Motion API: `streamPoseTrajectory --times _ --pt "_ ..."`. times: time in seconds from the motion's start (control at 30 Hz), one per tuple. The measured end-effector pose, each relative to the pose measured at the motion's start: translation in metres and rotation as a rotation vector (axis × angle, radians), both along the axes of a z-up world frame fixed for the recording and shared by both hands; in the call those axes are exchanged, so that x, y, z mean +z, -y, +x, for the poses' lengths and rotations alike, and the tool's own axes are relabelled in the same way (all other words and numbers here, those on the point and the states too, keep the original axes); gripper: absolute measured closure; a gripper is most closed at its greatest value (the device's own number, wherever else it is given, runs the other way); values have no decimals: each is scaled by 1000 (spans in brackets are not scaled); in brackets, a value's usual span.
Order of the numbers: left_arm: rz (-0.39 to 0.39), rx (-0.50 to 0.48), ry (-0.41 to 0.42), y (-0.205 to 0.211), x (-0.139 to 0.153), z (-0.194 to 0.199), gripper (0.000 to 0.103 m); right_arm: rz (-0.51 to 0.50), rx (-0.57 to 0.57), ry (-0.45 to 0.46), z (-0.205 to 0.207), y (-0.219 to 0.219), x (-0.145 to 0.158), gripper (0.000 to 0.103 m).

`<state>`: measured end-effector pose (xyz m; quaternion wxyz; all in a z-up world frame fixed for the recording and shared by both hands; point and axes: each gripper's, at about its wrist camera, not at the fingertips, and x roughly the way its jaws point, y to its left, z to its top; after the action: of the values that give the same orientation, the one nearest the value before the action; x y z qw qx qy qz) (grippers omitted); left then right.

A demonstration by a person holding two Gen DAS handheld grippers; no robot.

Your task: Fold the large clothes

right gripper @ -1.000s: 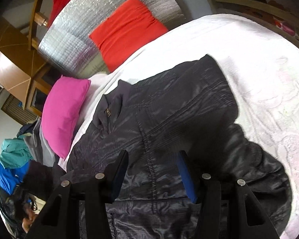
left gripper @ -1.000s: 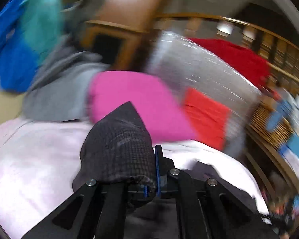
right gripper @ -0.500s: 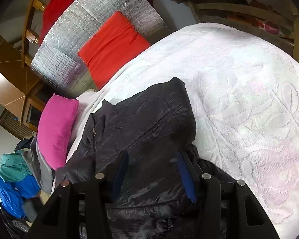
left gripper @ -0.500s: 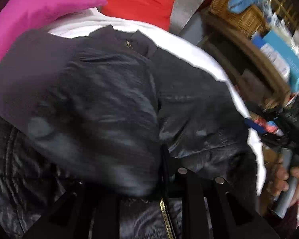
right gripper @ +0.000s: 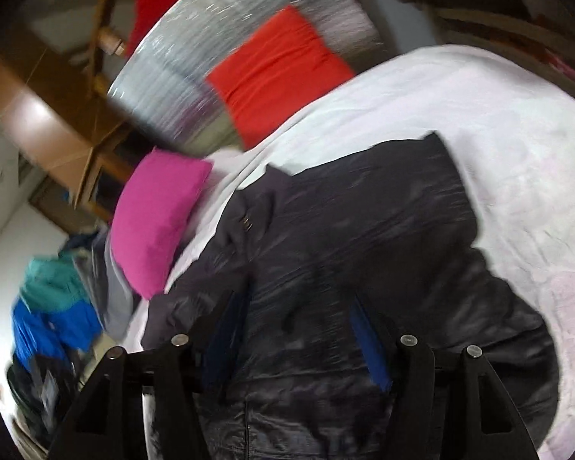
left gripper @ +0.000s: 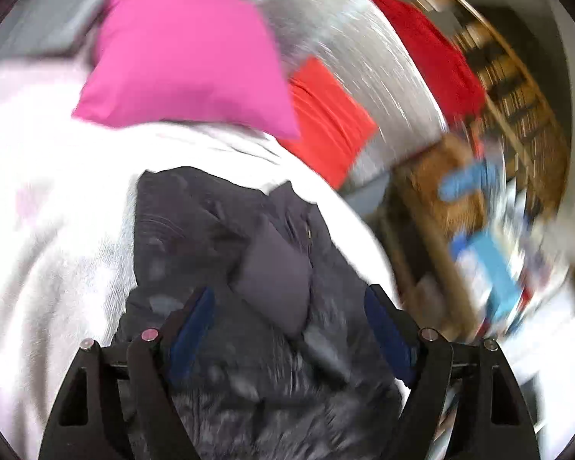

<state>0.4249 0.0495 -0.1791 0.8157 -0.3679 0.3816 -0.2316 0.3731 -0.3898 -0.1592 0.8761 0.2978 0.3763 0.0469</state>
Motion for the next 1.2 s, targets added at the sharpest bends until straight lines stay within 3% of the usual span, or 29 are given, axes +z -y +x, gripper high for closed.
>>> streamPoseTrajectory --times 0.07,0.13,0.27,0.37,0.4,0.47,0.53,0.7,0.87,1.0,1.1,1.17,1.2 --pt "-45 21 -33 -4 -12 15 22 -2 17 -13 4 -11 -4 39" --pt "-37 2 -51 6 -21 31 22 4 18 -27 8 -14 -9 39" --pt "52 -57 -26 39 -28 43 23 14 2 -52 14 -9 -18 39" --pt "134 -96 45 63 -20 38 27 14 -23 -75 18 1 -23 39" --pt "174 -99 63 67 -22 37 30 20 -31 -81 20 4 -24 39" --pt "227 -123 85 78 -20 35 57 32 -49 -93 21 14 -28 39" --pt "226 -175 70 94 -24 35 74 33 -67 -95 19 22 -28 39" --pt "266 -297 86 150 -25 21 90 22 -108 -78 7 45 -23 39" --pt "217 -418 190 198 -1 -5 90 23 -150 -70 -4 72 -20 39" --pt "87 -580 185 232 -6 -20 85 25 -160 -69 -10 84 -19 39" --pt "101 -701 201 255 -8 -37 62 12 -178 -71 -12 91 -17 39" --pt "98 -784 187 266 -6 -47 37 20 -189 -66 -14 94 -15 39" --pt "96 -797 180 265 -5 -49 35 26 -192 -63 -15 96 -15 39"
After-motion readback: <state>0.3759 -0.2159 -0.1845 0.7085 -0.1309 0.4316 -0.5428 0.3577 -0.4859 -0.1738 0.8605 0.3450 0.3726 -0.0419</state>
